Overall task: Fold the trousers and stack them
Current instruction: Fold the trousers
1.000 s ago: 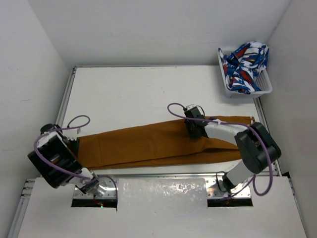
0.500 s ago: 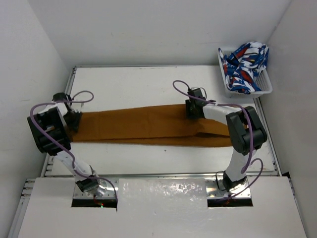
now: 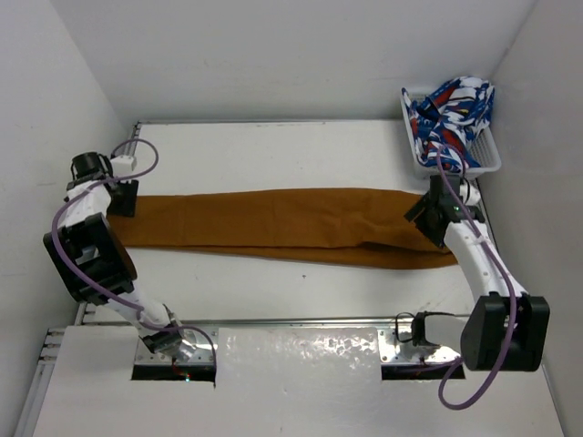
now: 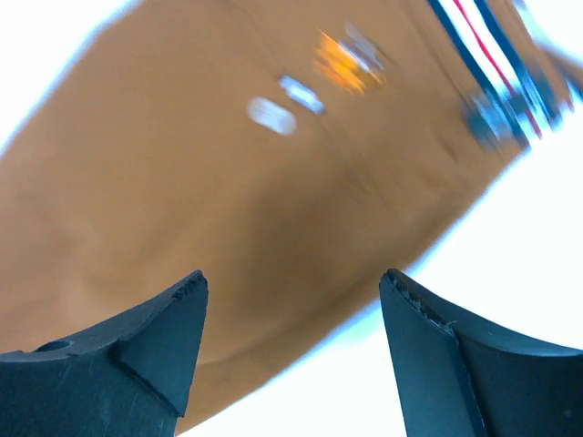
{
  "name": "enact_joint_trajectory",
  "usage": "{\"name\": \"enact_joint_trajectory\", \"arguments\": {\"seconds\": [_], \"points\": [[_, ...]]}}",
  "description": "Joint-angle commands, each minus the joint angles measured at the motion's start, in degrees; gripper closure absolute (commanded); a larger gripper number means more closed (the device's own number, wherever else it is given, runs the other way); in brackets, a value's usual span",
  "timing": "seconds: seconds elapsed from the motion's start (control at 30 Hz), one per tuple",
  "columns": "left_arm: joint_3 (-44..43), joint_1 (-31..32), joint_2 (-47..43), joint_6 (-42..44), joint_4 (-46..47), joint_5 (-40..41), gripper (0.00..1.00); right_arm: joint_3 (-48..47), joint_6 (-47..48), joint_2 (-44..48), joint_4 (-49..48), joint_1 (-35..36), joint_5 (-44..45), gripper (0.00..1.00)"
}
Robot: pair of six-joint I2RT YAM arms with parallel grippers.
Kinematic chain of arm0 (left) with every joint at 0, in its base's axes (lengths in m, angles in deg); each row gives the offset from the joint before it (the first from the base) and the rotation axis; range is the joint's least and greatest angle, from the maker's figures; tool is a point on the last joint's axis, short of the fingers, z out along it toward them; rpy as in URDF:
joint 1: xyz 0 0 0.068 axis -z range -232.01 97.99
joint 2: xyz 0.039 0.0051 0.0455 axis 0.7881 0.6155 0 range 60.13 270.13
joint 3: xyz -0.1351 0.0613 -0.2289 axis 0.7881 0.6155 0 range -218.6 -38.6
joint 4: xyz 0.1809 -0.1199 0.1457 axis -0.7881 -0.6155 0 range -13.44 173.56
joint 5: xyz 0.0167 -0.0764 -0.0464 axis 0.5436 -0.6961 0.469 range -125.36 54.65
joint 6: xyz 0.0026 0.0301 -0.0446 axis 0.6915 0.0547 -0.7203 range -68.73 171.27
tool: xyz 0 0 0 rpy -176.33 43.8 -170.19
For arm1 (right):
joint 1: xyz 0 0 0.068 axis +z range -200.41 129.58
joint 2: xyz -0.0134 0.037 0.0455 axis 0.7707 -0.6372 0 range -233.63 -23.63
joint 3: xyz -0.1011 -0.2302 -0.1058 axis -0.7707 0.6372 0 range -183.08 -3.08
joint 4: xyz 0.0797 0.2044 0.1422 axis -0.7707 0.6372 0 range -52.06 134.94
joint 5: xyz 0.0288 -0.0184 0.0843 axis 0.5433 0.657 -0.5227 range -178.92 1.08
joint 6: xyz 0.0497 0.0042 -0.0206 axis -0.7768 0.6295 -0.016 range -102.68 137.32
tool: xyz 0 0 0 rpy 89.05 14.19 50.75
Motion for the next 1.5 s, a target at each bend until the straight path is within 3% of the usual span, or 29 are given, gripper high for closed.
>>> {"name": "enact_joint_trajectory", "arguments": {"seconds": [0.0,0.43,0.57,0.73,0.87,0.9,0.93,1.27,1.47], "points": [[2.92,-3.41,-1.36,0.56,-1.16,0.62,0.56,4.7,-11.06,0.04,4.46,-2.13,-1.91,0.26],[6.09,-4.47,1.37,0.83,2.27,1.6,0.56,6.63,-17.75,-9.62,-4.77,-4.5,1.41,0.29],[7.14,-4.47,2.07,1.27,3.94,2.39,0.56,6.73,-15.56,-11.3,-10.05,-4.68,4.04,0.49],[7.5,-4.64,5.93,1.89,6.75,4.68,0.56,5.05,-12.13,-13.67,-10.49,-4.85,6.95,0.6],[7.32,-4.56,7.7,1.36,7.63,4.42,0.56,5.58,-10.11,-13.85,-10.93,-5.12,9.5,0.81],[7.23,-4.64,7.87,1.27,7.81,4.24,0.56,5.75,-9.15,-13.76,-10.84,-5.29,9.42,0.95],[7.23,-4.65,7.96,1.27,7.81,4.24,0.56,5.58,-8.36,-13.15,-10.49,-5.47,9.33,1.0],[3.1,-5.26,13.49,3.2,8.95,6.09,0.6,-5.05,7.98,-1.03,6.54,-6.53,8.63,1.0],[1.43,-6.05,16.14,3.38,9.3,6.09,0.62,0.73,9.23,3.37,12.63,-6.61,6.27,1.0]]}}
